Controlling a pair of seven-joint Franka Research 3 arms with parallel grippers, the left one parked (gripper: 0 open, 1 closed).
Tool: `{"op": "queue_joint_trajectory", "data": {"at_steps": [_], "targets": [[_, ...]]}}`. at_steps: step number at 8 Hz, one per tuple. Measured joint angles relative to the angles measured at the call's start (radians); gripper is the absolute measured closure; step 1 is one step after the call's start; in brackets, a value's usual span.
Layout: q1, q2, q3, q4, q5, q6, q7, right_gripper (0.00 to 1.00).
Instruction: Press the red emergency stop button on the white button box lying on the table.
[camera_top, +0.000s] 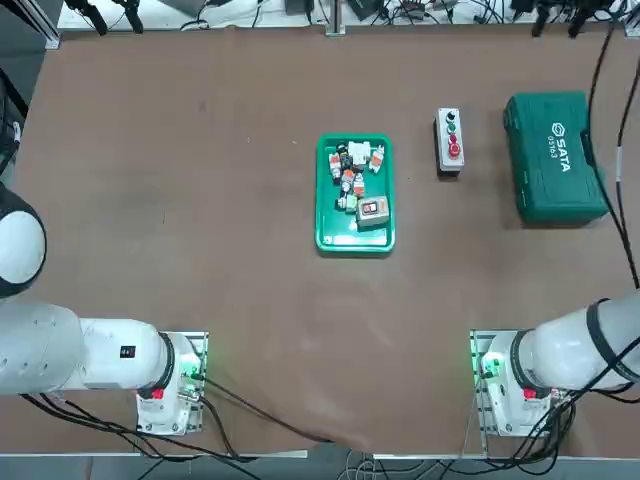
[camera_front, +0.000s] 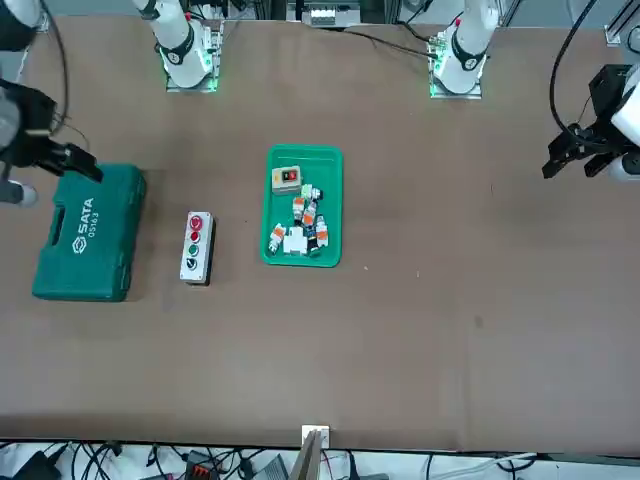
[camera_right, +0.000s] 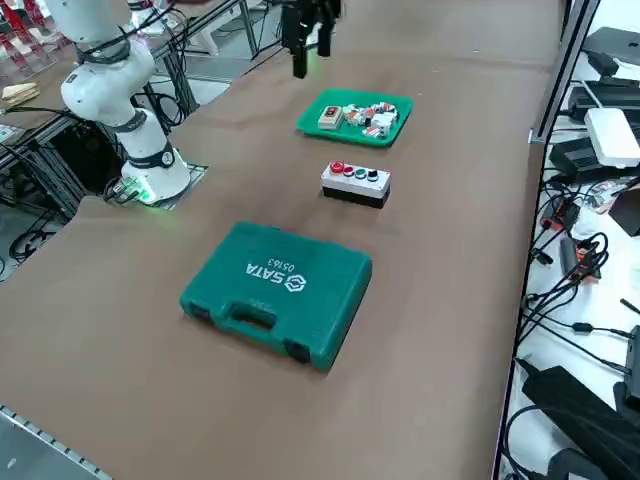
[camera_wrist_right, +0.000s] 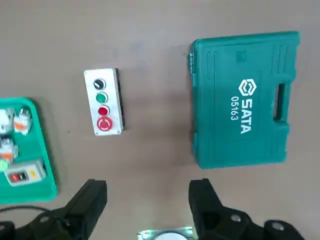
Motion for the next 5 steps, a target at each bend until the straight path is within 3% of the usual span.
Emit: {"op": "queue_joint_trajectory", "data": {"at_steps": [3,5], "targets": [[0.002,0.015,0.02,0.044,0.004,0.007,-0.035,0.0],[-0.016,-0.027,0.02,-0.015,0.002,0.06,-0.057,0.0]]}}
